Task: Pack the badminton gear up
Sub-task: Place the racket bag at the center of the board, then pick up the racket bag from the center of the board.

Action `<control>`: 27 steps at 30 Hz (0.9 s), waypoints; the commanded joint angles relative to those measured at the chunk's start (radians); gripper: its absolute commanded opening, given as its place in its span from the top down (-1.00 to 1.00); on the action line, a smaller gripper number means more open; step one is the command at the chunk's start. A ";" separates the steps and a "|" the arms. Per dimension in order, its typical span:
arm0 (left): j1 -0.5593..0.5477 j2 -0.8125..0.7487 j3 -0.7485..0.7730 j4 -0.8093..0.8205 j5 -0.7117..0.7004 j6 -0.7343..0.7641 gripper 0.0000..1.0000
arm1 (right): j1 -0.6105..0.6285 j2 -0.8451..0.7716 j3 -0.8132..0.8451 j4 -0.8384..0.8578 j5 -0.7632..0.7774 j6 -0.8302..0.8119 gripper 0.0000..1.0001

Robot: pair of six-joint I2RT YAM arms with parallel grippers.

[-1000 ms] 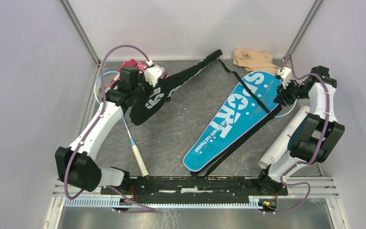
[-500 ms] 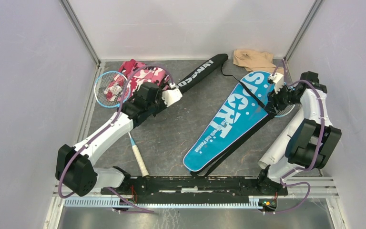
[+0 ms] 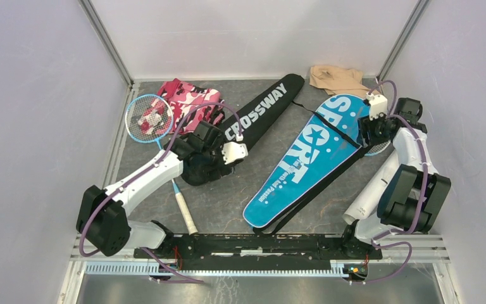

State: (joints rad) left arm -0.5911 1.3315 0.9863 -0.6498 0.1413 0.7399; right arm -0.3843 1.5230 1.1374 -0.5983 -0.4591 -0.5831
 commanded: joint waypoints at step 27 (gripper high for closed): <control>0.004 -0.143 0.043 0.088 0.264 -0.079 -1.00 | -0.013 0.306 0.049 0.315 0.038 0.538 0.14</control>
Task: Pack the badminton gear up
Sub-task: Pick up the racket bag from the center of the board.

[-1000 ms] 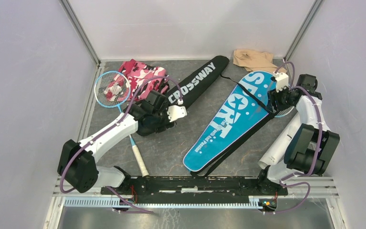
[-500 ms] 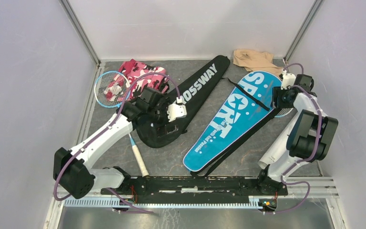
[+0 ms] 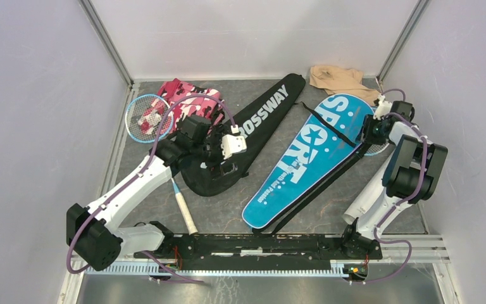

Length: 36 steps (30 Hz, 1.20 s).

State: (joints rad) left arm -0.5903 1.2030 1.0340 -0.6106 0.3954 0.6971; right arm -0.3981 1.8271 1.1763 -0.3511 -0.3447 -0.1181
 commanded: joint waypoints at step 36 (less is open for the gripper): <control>-0.230 0.590 0.669 0.272 -0.070 -0.773 -0.91 | 0.223 -0.524 0.104 0.268 -0.130 0.551 0.99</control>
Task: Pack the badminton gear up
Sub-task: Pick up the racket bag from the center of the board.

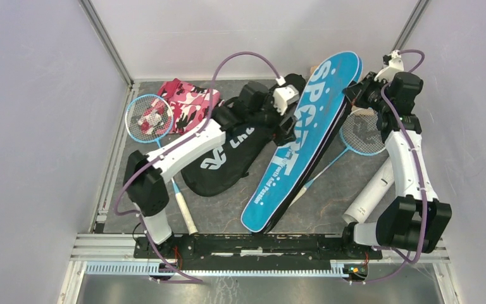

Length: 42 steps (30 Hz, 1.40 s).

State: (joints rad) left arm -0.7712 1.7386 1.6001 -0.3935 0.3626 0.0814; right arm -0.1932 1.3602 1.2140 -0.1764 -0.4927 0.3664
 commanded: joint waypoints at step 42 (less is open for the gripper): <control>-0.053 0.076 0.101 0.120 -0.090 -0.344 0.96 | 0.090 0.106 0.140 -0.035 -0.134 -0.162 0.81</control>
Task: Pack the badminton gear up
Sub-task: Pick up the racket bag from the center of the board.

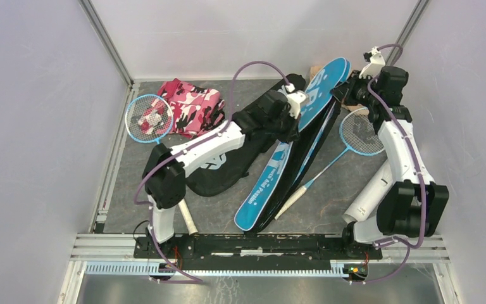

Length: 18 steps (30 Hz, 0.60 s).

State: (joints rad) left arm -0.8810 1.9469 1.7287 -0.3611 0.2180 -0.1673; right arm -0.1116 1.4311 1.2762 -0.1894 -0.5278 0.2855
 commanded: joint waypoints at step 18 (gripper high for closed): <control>0.260 -0.387 -0.214 0.067 0.002 -0.192 0.96 | 0.090 -0.029 0.070 -0.158 -0.101 -0.394 -0.54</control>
State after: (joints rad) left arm -0.6510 1.6192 1.5230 -0.3386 0.2348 -0.3439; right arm -0.0196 1.4715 1.3273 -0.2901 -0.7010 0.0284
